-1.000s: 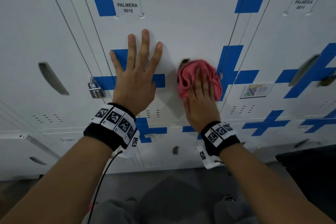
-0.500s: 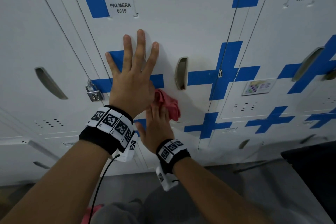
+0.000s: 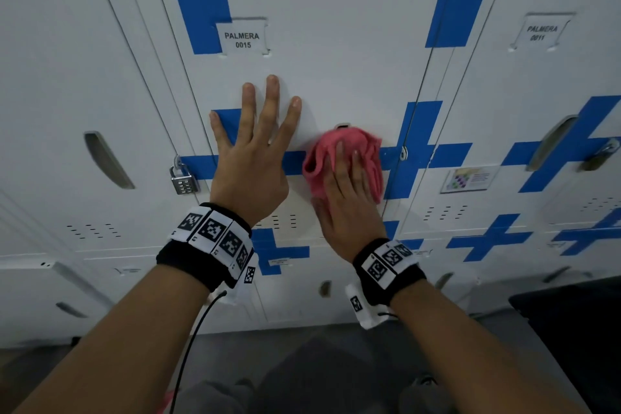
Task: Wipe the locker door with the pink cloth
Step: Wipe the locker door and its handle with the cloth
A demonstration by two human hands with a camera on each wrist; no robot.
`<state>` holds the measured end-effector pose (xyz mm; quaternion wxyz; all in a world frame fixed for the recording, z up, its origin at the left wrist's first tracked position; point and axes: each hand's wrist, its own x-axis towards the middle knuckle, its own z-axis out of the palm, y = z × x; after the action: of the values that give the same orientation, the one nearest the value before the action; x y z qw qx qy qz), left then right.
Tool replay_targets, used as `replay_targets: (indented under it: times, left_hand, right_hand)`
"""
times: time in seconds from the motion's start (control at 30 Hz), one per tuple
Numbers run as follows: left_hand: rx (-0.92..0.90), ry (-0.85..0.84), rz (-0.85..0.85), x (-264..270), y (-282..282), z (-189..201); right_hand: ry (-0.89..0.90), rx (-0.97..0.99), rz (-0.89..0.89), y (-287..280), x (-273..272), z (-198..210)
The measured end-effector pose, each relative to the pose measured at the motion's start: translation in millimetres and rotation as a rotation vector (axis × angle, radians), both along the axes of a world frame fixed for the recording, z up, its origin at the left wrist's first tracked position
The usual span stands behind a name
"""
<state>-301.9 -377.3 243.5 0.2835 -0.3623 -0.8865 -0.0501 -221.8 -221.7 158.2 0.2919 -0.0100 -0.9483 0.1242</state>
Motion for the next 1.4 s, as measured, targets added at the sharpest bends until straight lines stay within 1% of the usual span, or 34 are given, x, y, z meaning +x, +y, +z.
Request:
replay_targets:
  times: [0.1,0.2,0.3,0.43,0.5,0.63,0.73,0.83,0.9,0.97,1.03,1.1,1.13,1.2,1.23,1.3,1.4]
  left_hand:
    - [-0.017,-0.018,-0.021,1,-5,6]
    - [-0.004,-0.005,-0.046,1,-11,8]
    - [0.029,0.017,-0.063,1,-15,14]
    - [0.126,0.063,-0.088,0,-22,25]
    - [0.159,0.071,-0.068,-2,-24,32]
    - [0.199,0.053,-0.023,-8,-26,39]
    - [0.186,0.062,0.002,-9,-25,35]
    - [0.154,0.087,0.036,-11,-24,31]
    - [0.111,0.110,0.062,-14,-24,27]
    - [0.082,0.121,0.078,-16,-23,23]
    - [0.079,0.126,0.091,-16,-19,20]
    - [0.093,0.123,0.105,-17,-15,18]
    - [0.101,0.119,0.108,-17,-13,18]
    - [0.108,0.113,0.106,-18,-13,16]
    - [0.108,0.111,0.101,-18,-14,16]
    - [0.103,0.108,0.094,-19,-15,16]
    - [0.098,0.102,0.097,-20,-15,16]
  right_hand:
    - [0.001,-0.023,-0.096,-19,-9,19]
    - [-0.003,-0.053,-0.161,-27,-7,14]
    - [-0.022,-0.073,-0.208,-25,0,1]
    - [-0.085,-0.125,-0.109,-22,7,-17]
    - [-0.066,-0.220,-0.044,-22,6,-14]
    - [0.034,-0.475,0.041,-29,1,9]
    - [0.100,-0.566,0.109,-28,-3,31]
    - [0.117,-0.609,0.112,-29,-6,41]
    - [0.130,-0.584,0.091,-28,-6,38]
    - [0.143,-0.487,0.029,-25,-7,32]
    - [0.124,-0.300,-0.044,-19,-6,25]
    - [0.060,-0.113,-0.083,-15,-2,13]
    - [0.021,-0.072,-0.087,-13,0,6]
    - [-0.006,-0.071,-0.083,-12,3,-2]
    - [0.007,-0.099,-0.077,-13,4,-2]
    - [0.068,-0.232,-0.071,-18,4,8]
    - [0.100,-0.535,-0.109,-23,-2,28]
